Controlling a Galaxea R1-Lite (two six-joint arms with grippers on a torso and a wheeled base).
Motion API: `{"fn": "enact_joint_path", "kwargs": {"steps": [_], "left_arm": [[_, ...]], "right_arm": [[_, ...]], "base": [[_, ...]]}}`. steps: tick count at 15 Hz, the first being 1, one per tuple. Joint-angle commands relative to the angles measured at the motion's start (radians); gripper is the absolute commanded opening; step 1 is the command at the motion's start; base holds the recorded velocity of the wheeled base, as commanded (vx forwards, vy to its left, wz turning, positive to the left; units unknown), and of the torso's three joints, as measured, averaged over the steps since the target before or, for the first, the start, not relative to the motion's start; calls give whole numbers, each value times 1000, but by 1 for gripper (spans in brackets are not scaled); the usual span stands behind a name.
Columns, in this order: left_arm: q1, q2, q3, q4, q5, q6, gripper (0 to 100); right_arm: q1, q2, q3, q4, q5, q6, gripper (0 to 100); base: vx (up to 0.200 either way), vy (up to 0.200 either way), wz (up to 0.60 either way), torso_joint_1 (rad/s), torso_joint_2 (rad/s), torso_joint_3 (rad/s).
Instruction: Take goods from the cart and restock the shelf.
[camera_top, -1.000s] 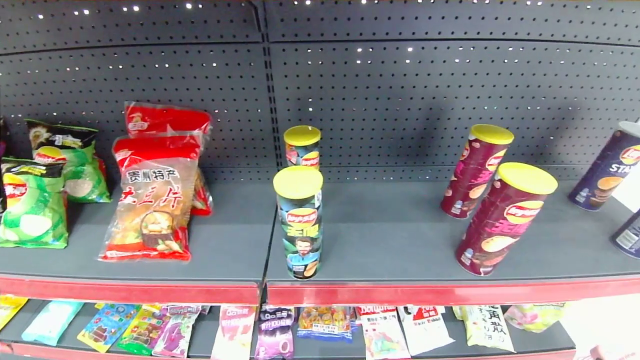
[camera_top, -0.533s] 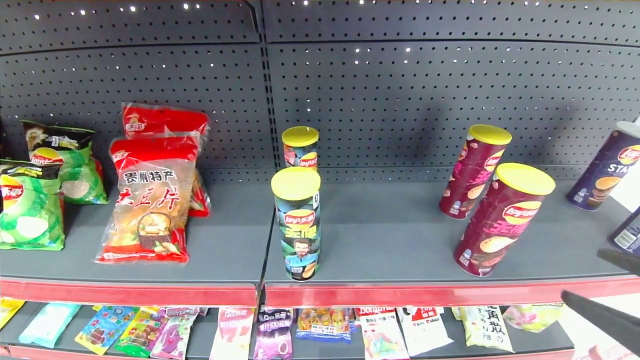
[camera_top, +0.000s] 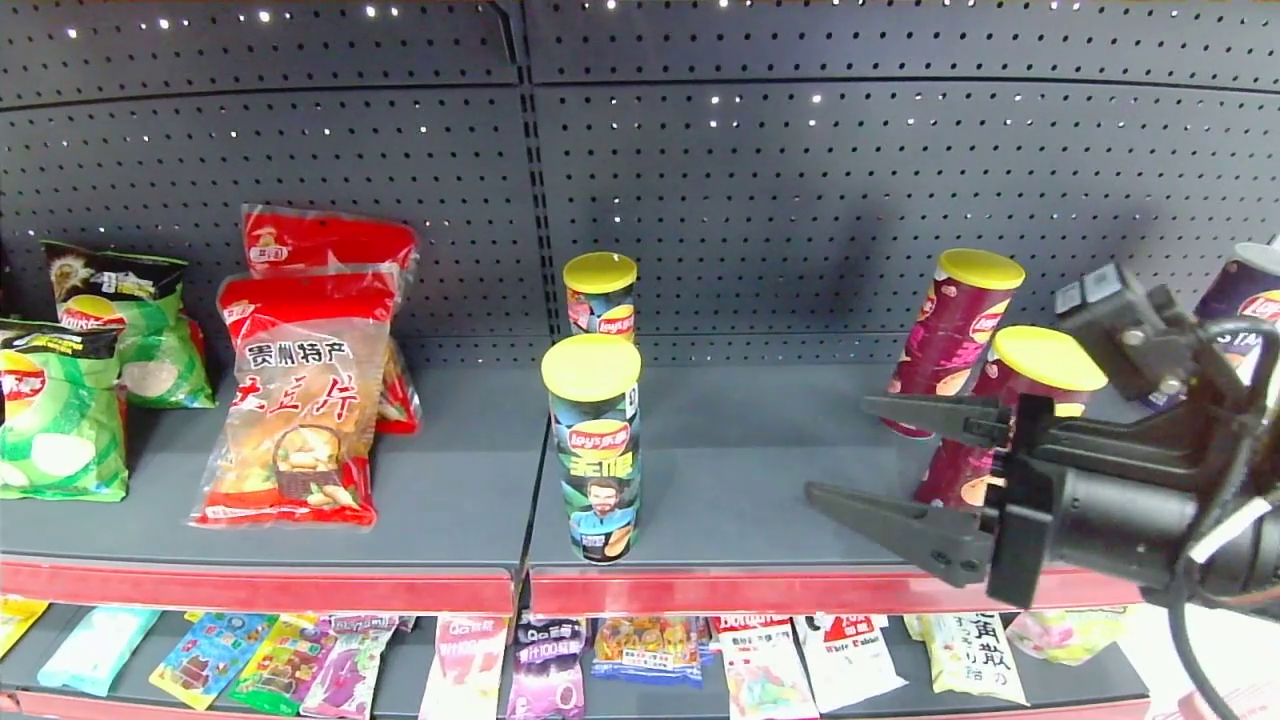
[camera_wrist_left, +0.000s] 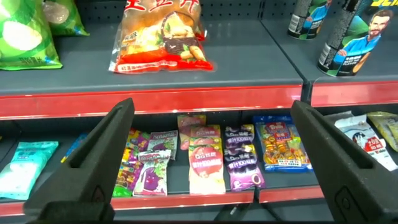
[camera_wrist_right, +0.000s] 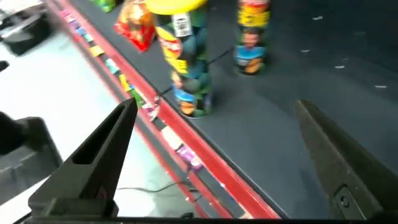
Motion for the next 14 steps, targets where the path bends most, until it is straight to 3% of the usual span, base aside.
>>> {"fn": "enact_joint_path", "kwargs": {"steps": [1, 3, 6, 10, 14], "left_arm": [[0, 1, 0, 0, 0, 0, 100], [0, 1, 0, 0, 0, 0, 100], [0, 1, 0, 0, 0, 0, 100], [0, 1, 0, 0, 0, 0, 100], [0, 1, 0, 0, 0, 0, 100]], "right_arm": [[58, 105, -36, -4, -3, 38, 100], [90, 152, -48, -4, -43, 45, 100], [124, 266, -79, -5, -191, 48, 100], [129, 370, -97, -7, -213, 45, 100], [124, 452, -143, -5, -325, 42, 100]], "base": [[0, 0, 0, 0, 0, 0], [0, 0, 0, 0, 0, 0], [0, 0, 0, 0, 0, 0], [0, 0, 0, 0, 0, 0], [0, 0, 0, 0, 0, 0]]}}
